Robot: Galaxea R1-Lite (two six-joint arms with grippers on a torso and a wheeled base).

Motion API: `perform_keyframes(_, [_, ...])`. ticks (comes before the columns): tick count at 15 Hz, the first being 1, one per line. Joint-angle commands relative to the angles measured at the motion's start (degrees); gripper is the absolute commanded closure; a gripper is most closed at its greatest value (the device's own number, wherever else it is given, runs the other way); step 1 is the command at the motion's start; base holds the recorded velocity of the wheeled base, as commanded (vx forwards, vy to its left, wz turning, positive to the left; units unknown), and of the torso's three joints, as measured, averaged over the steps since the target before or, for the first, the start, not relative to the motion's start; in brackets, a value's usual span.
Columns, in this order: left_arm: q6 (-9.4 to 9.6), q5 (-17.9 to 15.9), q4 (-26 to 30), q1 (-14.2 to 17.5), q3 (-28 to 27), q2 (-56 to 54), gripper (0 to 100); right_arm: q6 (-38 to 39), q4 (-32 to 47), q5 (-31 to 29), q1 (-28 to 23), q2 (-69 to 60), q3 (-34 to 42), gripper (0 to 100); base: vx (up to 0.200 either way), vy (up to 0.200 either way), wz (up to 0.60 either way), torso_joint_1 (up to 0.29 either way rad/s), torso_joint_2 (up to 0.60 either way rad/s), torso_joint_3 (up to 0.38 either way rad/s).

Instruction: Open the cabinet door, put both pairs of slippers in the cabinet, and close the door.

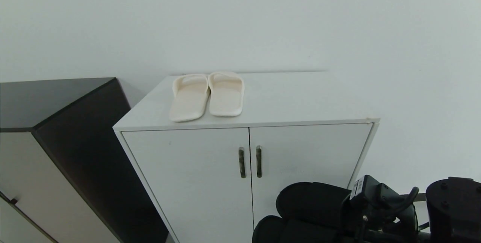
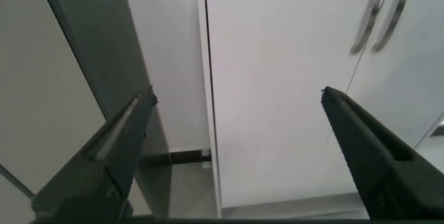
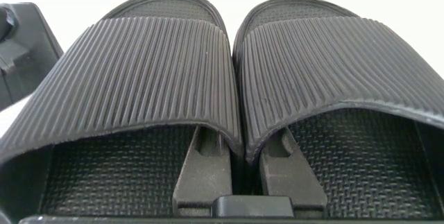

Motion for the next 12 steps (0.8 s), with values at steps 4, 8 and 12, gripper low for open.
perform_keyframes(4, [1.36, -1.2, 0.0, -2.3, -0.1, 3.6, 0, 0.0, 0.0, 0.1, 0.3, 1.2, 0.6, 100, 0.0, 0.0, 0.0, -0.17, 0.49, 0.323])
perform_keyframes(8, [6.11, -2.9, -0.4, -2.3, -0.2, 3.5, 0, 0.0, -0.7, 0.1, 0.9, 0.7, 0.8, 100, 0.0, 0.0, 0.0, -0.139, 0.47, 0.327])
perform_keyframes(12, [-14.9, -5.4, -5.1, -6.6, -13.5, 19.6, 0, -0.8, -2.1, 0.1, 1.1, 1.1, 1.7, 100, 0.0, 0.0, 0.0, -0.101, 0.46, 0.351])
